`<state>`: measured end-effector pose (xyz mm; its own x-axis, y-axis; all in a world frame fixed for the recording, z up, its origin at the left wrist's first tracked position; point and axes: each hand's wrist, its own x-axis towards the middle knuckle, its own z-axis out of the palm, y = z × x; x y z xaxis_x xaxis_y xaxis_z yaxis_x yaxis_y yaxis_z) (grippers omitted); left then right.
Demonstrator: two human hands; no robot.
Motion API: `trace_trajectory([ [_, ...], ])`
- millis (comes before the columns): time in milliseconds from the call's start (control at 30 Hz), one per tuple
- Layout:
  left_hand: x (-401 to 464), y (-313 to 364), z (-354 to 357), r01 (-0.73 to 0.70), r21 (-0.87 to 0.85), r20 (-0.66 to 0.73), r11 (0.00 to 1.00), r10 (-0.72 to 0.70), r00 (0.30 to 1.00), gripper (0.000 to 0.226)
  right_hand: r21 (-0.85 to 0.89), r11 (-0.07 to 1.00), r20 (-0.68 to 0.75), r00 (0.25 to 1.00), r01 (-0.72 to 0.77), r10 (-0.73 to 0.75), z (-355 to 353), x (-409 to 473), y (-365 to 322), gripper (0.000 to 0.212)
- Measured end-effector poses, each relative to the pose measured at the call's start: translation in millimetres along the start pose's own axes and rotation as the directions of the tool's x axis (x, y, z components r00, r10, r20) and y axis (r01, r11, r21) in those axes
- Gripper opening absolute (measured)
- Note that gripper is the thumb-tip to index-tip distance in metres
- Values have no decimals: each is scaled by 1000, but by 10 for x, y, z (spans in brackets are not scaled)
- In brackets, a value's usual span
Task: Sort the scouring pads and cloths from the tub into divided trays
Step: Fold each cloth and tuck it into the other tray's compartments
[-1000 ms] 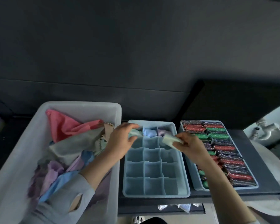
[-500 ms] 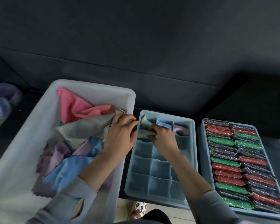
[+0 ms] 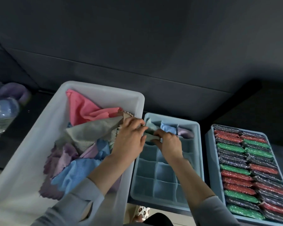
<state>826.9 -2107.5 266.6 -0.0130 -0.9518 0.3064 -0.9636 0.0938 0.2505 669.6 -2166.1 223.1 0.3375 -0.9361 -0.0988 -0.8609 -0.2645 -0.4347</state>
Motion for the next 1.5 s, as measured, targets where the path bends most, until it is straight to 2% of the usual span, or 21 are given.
trace_trajectory([
  [67, -14, 49, -25, -84, 125, 73, 989, 75, 994, 27, -39, 999, 43, 999, 21, -19, -59, 10, 4, 29],
  [133, -81, 121, -27, -173, 232, 212, 957, 124, 969, 26, -68, 995, 58, 996, 70, -66, -130, 24, 2, 32],
  [267, -260, 295, -52, -255, 354, 499, 900, 49, 865, 25, -92, 992, 49, 996, 82, -78, -125, 72, 7, 26],
  [367, -308, 360, -20, -341, 454, 590, 823, 9, 807, 26, -59, 997, 37, 998, 46, -44, -40, 69, 23, 21],
  [467, -310, 343, 7, -365, 436, 593, 822, 43, 804, 25, -77, 996, 89, 995, 40, -33, -59, 81, 20, 25],
  [533, -324, 314, -2, -337, 350, 543, 874, 104, 833, 25, -88, 995, 110, 993, 56, -46, -112, 86, -6, 27],
  [567, -329, 281, -3, -318, 284, 468, 904, 159, 869, 25, -96, 994, 93, 994, 60, -51, -150, 80, -29, 26],
  [667, -335, 96, -77, -235, 24, 131, 972, 230, 964, 28, -66, 994, -149, 984, 84, -93, -304, 75, -152, 19],
  [733, -340, -150, -198, -147, -59, -54, 987, 144, 988, 29, -8, 988, -340, 929, 152, -146, -393, 93, -323, 18],
  [800, -383, -536, -322, 8, -59, -121, 998, -15, 993, 38, -18, 967, -435, 868, 256, -238, -421, 113, -592, 23],
  [867, -456, -1021, -356, 191, 42, -77, 981, -188, 979, 52, -14, 932, -423, 842, 363, -335, -372, 117, -921, 26],
  [933, -503, -1426, -375, 335, 157, 60, 929, -347, 936, 62, 28, 912, -313, 870, 410, -381, -233, 138, -1203, 35],
  [1033, -486, -1702, -464, 409, 236, 285, 882, -465, 838, 49, 74, 927, -51, 930, 367, -364, 26, 230, -1479, 47],
  [1133, -433, -1744, -672, 409, -49, 286, 911, -380, 880, 25, 91, 935, 43, 937, 342, -347, 144, 309, -1595, 60],
  [1200, -348, -1695, -846, 328, -224, 282, 918, -261, 923, 19, 149, 918, 105, 918, 366, -383, 120, 303, -1645, 70],
  [1233, -295, -1658, -943, 300, -298, 297, 906, -211, 931, 19, 179, 909, 124, 908, 375, -399, 85, 299, -1667, 68],
  [1300, -187, -1610, -1135, 306, -422, 344, 853, -162, 925, 22, 312, 897, 120, 924, 313, -364, -35, 293, -1711, 36],
  [1333, -131, -1621, -1225, 326, -464, 375, 823, -151, 915, 24, 401, 876, 101, 937, 268, -333, -113, 301, -1718, 18],
  [1367, -85, -1653, -1300, 351, -474, 417, 807, -145, 897, 27, 474, 854, 82, 954, 216, -287, -192, 306, -1714, 12],
  [1433, 1, -1741, -1431, 370, -395, 493, 841, -146, 858, 33, 574, 807, 19, 983, 139, -183, -359, 303, -1669, 13],
  [1500, 55, -1807, -1531, 408, -386, 483, 827, -196, 854, 32, 633, 769, -31, 996, 85, -84, -507, 289, -1585, 22],
])
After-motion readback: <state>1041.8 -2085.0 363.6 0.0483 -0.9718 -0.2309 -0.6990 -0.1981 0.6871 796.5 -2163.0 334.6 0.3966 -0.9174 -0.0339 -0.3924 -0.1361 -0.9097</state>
